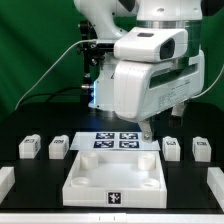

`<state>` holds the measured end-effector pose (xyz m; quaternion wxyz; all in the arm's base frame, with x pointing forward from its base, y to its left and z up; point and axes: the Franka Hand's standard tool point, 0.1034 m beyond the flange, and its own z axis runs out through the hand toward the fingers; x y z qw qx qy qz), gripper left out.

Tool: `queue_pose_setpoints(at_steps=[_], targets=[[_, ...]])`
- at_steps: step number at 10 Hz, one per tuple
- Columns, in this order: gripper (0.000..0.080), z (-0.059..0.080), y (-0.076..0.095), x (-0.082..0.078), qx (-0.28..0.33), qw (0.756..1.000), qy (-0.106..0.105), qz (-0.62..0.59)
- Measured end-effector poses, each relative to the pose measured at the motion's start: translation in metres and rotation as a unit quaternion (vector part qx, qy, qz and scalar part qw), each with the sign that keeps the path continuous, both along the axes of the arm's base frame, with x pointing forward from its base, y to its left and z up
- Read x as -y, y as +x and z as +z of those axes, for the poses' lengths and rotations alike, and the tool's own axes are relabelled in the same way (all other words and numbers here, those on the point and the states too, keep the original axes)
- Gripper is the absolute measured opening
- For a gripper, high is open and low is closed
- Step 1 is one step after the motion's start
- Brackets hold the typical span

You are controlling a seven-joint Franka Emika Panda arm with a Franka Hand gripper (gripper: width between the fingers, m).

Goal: Assemble one leg

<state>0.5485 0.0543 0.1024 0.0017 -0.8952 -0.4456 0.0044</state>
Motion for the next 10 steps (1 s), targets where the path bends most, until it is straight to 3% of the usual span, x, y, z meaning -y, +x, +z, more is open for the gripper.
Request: queue_pose_setpoints(at_steps=[2,3,6,10], targets=[[0.0650,-0.023,-0.057,0.014,0.004,0.999,0.001,0.048],[0.0650,-0.034,-0.073,0.024,0.015,0.992,0.002,0.122],[0.0650,-0.066,-0.089,0.059,0.009,0.957,0.005,0.291],[0.0650,-0.092,-0.099,0.058,-0.013,0.959,0.014,0.282]])
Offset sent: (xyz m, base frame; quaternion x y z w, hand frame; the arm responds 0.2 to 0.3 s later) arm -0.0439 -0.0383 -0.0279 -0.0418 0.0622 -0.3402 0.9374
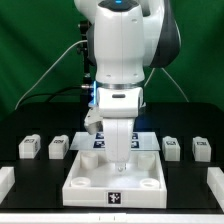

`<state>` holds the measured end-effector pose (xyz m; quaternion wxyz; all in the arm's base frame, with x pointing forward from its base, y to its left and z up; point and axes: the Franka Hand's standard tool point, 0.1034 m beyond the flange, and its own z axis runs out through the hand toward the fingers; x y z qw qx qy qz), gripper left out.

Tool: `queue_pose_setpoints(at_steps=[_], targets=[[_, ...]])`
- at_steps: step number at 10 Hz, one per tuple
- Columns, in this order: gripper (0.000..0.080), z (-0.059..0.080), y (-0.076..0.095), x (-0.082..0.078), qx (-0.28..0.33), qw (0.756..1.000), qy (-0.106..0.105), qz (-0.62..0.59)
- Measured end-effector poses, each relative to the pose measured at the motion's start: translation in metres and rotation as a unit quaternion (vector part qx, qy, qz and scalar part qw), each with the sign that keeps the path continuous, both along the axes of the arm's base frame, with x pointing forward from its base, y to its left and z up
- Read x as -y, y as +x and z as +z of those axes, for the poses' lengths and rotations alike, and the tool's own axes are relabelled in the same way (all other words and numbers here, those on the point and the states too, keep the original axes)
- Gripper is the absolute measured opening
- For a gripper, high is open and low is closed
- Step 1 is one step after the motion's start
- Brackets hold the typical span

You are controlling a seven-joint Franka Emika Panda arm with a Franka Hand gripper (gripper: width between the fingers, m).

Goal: Assemble one leg

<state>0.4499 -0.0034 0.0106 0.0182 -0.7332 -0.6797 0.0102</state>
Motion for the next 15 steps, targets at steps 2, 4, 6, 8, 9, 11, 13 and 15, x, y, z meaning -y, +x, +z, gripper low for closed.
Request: queue_pose_setpoints(at_steps=[2,4,6,8,9,11,13,15], targets=[[0.0650,0.0010,-0.0007,-0.0010,0.000,1.000,-0.001,-0.011],[0.0640,0.0005,-0.0010,0.0000,-0.001,1.000,-0.001,-0.012],[0.0293,0.0003,-0.0011,0.0003,-0.001,1.000,0.000,-0.012],[0.0120,0.0003,-0.0012,0.0004,-0.001,1.000,0.000,-0.012],[0.0120,0.0006,-0.0006,0.0005,0.000,1.000,0.000,-0.013],[0.0058,0.0008,-0.0004,0.0006,0.001,1.000,0.000,-0.013],[0.0058,0.0008,-0.0003,0.0006,0.001,1.000,0.000,-0.013],[0.0058,0.0008,-0.0003,0.0007,0.001,1.000,0.000,-0.013]])
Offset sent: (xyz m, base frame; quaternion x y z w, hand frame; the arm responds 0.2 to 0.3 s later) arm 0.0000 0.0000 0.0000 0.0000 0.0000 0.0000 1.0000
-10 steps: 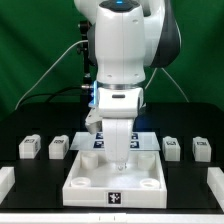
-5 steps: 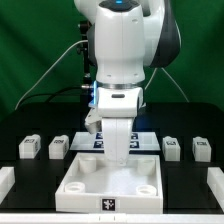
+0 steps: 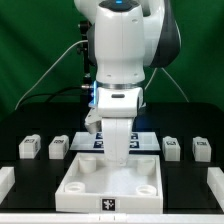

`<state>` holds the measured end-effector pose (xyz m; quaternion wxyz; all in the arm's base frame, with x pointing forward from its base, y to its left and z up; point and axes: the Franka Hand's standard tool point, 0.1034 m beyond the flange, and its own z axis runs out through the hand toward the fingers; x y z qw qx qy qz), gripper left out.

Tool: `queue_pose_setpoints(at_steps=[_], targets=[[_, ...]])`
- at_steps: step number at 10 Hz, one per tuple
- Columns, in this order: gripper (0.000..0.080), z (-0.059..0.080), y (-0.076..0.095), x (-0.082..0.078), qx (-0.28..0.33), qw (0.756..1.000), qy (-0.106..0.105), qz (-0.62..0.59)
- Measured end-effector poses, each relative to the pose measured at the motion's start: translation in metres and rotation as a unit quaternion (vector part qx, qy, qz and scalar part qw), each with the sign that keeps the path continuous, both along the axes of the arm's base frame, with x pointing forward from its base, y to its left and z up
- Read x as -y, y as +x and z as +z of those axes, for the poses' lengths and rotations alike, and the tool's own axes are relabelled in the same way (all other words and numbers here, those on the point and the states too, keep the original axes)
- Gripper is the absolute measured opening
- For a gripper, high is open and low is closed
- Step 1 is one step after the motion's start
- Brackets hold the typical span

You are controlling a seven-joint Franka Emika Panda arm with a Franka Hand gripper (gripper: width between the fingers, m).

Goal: Assemble one leg

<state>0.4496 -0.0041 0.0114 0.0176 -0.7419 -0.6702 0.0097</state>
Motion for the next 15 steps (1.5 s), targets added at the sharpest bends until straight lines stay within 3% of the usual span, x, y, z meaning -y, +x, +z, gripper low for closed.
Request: queue_pose_setpoints(at_steps=[2,6,8,14,15], targets=[[0.0059,0.000,0.001,-0.001,0.000,1.000,0.000,0.000],[0.0060,0.003,0.034,-0.065,0.014,1.000,0.022,0.011],[0.0060,-0.001,0.043,-0.081,0.011,1.000,0.029,0.005],[0.0071,-0.001,0.044,-0.080,0.018,0.999,0.031,0.019],[0.0261,-0.001,0.044,-0.080,0.018,0.999,0.031,0.019]])
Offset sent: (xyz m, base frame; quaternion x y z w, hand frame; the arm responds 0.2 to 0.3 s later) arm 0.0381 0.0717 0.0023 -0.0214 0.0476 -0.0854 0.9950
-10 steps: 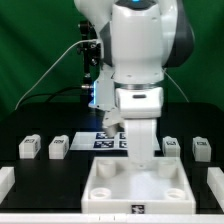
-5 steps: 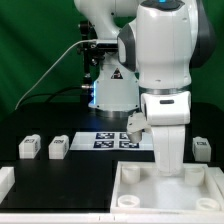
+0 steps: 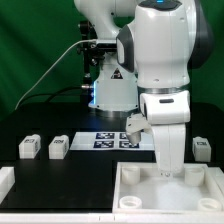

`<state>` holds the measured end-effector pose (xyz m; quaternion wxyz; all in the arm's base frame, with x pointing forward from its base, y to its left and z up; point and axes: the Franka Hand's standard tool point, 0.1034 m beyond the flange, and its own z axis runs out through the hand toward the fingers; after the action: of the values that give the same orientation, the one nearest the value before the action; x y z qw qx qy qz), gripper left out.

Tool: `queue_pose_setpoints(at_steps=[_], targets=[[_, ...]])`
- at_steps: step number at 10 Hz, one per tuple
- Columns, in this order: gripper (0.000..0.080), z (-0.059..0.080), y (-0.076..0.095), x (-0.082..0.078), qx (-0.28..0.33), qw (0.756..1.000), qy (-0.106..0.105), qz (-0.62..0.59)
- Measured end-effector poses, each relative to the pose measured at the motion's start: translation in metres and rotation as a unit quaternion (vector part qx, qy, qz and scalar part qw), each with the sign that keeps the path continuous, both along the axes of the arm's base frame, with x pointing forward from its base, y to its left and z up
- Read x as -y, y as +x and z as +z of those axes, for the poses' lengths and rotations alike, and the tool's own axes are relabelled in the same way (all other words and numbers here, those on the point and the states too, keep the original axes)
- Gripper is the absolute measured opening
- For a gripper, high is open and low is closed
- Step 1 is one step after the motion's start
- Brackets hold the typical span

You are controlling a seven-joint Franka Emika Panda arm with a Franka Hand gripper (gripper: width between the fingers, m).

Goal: Assemble one leg

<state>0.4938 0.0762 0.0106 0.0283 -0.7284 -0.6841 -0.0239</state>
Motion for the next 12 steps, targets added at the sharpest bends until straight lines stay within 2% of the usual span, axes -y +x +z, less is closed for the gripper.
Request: queue_pose_setpoints(at_steps=[1,2,3,4,5,12], targets=[[0.0418,0.0000,0.0000,0.0002,0.000,1.000,0.000,0.000],[0.0418,0.0000,0.0000,0.0004,0.000,1.000,0.000,0.000],[0.0556,-0.0001,0.0001,0.0006,0.000,1.000,0.000,-0.001],[0.0620,-0.0001,0.0001,0.0007,0.000,1.000,0.000,-0.001],[0.0643,-0.0001,0.0001,0.0009,0.000,1.000,0.000,-0.001],[0.0648,0.0016,-0.0002,0.0005,-0.003,1.000,0.000,-0.025]])
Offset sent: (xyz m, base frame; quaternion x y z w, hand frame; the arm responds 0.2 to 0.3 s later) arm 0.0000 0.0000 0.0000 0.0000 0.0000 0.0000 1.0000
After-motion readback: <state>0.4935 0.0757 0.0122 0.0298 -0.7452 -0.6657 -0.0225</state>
